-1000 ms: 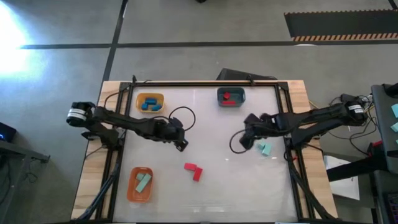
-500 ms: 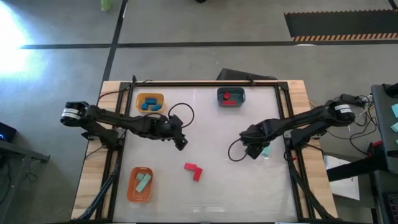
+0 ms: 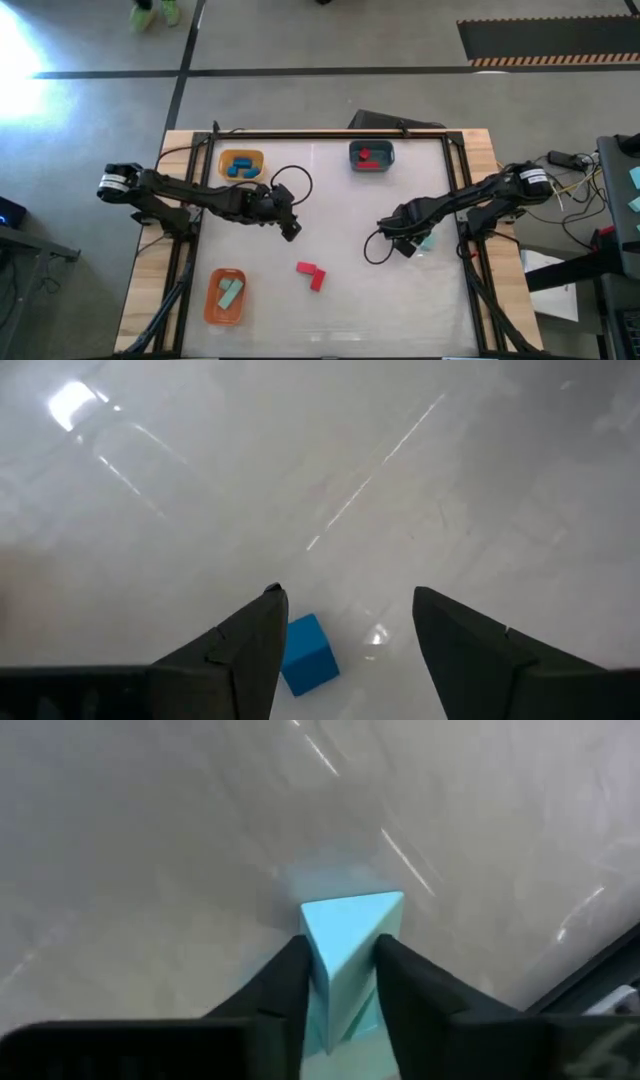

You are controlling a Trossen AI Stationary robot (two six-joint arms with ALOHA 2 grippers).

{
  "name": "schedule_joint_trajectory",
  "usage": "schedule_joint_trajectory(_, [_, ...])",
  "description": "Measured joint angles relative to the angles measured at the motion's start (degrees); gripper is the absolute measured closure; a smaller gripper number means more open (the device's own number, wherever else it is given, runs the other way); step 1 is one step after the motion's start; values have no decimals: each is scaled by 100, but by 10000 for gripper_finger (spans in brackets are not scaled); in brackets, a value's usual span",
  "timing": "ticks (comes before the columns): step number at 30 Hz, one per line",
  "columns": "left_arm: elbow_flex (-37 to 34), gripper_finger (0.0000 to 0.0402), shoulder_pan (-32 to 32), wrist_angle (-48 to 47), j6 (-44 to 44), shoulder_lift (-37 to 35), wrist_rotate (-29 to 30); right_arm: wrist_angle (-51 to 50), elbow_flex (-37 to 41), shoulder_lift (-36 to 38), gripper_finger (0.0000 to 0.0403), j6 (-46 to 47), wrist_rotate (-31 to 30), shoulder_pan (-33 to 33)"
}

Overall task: Sort & place blocks by color
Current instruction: Put the left light blue block into the orange bin

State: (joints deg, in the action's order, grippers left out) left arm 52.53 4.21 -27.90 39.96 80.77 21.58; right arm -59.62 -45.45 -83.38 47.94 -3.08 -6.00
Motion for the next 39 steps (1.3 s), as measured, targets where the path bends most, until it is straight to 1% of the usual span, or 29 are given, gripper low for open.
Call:
schedule_joint_trajectory(2, [0,201,0,18,-59,2,0,-37,-8,4,348,-4,-46,-6])
schedule_joint_trajectory(7, [-10,201,21,181,-232,2,21,-66,-56,244,372,2,-188,-33])
schedule_joint_trajectory(9, [-62,201,81,503,-399,2,42,29,-119,428,384,-18,-304,-67])
schedule_joint_trajectory(13, [-235,201,272,1416,-782,0,41,377,-198,899,391,-95,-447,-130])
schedule_joint_trajectory(19, [-317,201,607,2332,-1449,-2,40,1384,-123,1525,396,-410,-606,-164])
schedule_joint_trajectory(22, [-321,201,772,2631,-1697,-2,39,2356,8,1721,396,-775,-723,-164])
schedule_joint_trajectory(26, [-323,201,943,2974,-2056,-2,38,3951,240,1826,396,-1566,-731,-162])
schedule_joint_trajectory(28, [-323,201,1031,3131,-2243,-2,36,4816,387,1836,396,-2032,-631,-163])
schedule_joint_trajectory(31, [-330,201,1157,3431,-2489,-2,33,6313,704,1793,396,-2657,-234,-162])
schedule_joint_trajectory(34, [-330,201,1236,3811,-2663,17,-1,7711,1034,1670,396,-3080,337,-160])
schedule_joint_trajectory(37, [-339,201,1278,3985,-2858,28,-11,8565,1214,1488,396,-3150,626,-151])
schedule_joint_trajectory(39, [-339,196,1281,4053,-3028,37,-15,8892,1274,1371,395,-3192,641,-148])
